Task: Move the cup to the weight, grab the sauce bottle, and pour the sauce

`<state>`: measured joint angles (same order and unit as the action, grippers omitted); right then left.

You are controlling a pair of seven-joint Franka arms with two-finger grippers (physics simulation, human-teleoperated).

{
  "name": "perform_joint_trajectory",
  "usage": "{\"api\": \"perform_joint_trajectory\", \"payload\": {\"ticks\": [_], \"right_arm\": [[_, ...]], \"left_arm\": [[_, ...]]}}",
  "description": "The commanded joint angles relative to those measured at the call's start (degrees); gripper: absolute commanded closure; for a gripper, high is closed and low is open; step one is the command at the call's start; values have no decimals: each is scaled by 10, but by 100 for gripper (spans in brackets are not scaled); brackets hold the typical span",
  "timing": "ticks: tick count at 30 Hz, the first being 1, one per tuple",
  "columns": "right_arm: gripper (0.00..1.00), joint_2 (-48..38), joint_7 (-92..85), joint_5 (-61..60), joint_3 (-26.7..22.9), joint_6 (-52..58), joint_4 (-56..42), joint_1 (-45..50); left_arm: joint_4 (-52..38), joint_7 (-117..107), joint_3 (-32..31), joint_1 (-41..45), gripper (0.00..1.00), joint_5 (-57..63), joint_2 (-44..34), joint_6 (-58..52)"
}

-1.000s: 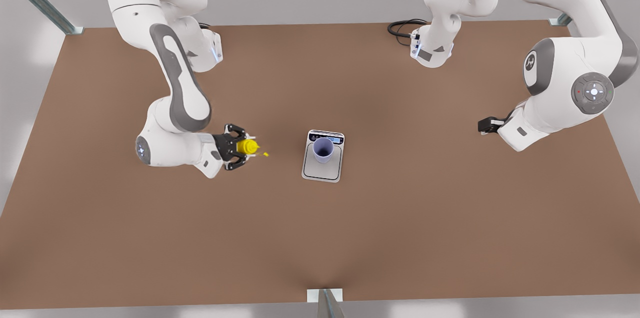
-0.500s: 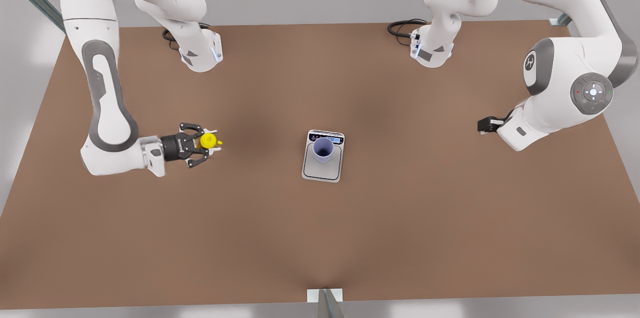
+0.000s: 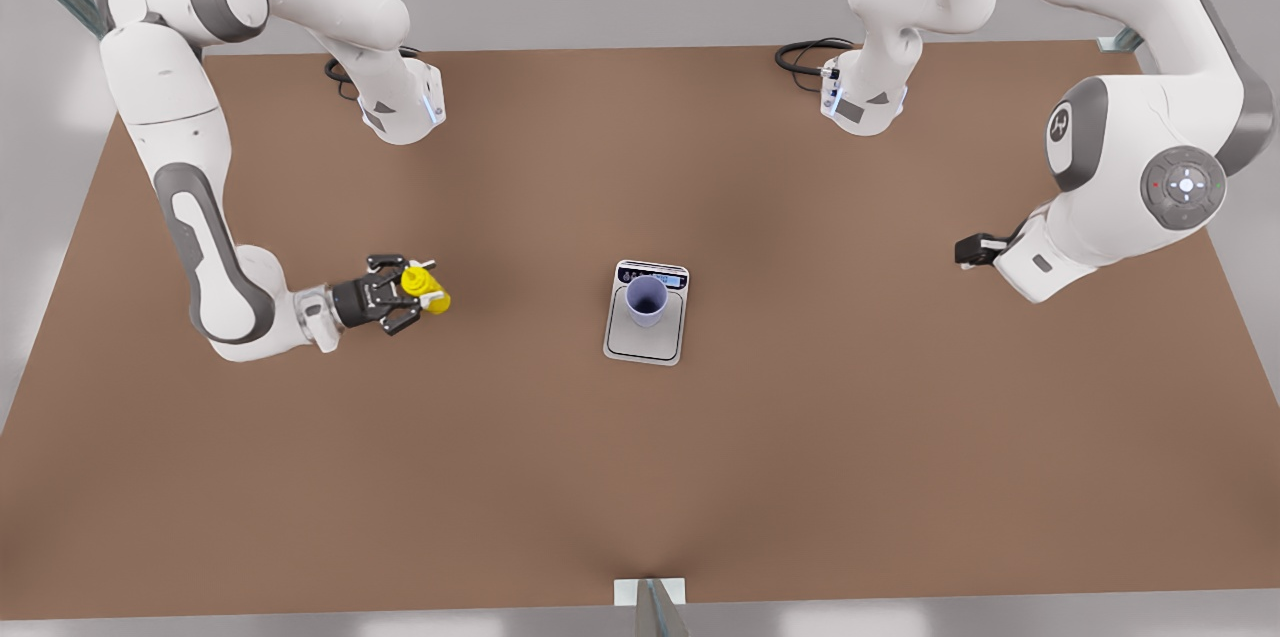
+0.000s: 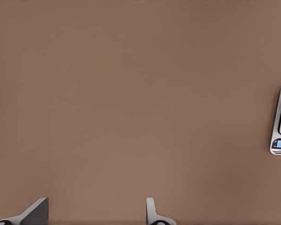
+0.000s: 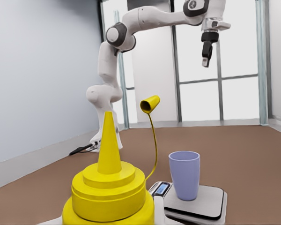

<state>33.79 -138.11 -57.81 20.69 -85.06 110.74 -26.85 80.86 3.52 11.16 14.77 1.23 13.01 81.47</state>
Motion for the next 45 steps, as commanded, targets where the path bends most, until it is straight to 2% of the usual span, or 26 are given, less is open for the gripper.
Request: {"api": "perform_joint_trajectory", "payload": {"ticks": [1,7,26,45], "right_arm": [[50,1,0,0,0,1,-2,0],[49,40,-6,7,-3,-5,-2,-19],[48,80,-83,31,-25,-52,-3,-36],[48,81,-95,34,-31,-67,-4,-34]], "left_arm": [[0,0,0,0,0,0,0,0],[1,0,0,0,0,0,0,1],[1,0,0,1,0,0,3,0],[1,0,0,1,0,0,3,-4]]}}
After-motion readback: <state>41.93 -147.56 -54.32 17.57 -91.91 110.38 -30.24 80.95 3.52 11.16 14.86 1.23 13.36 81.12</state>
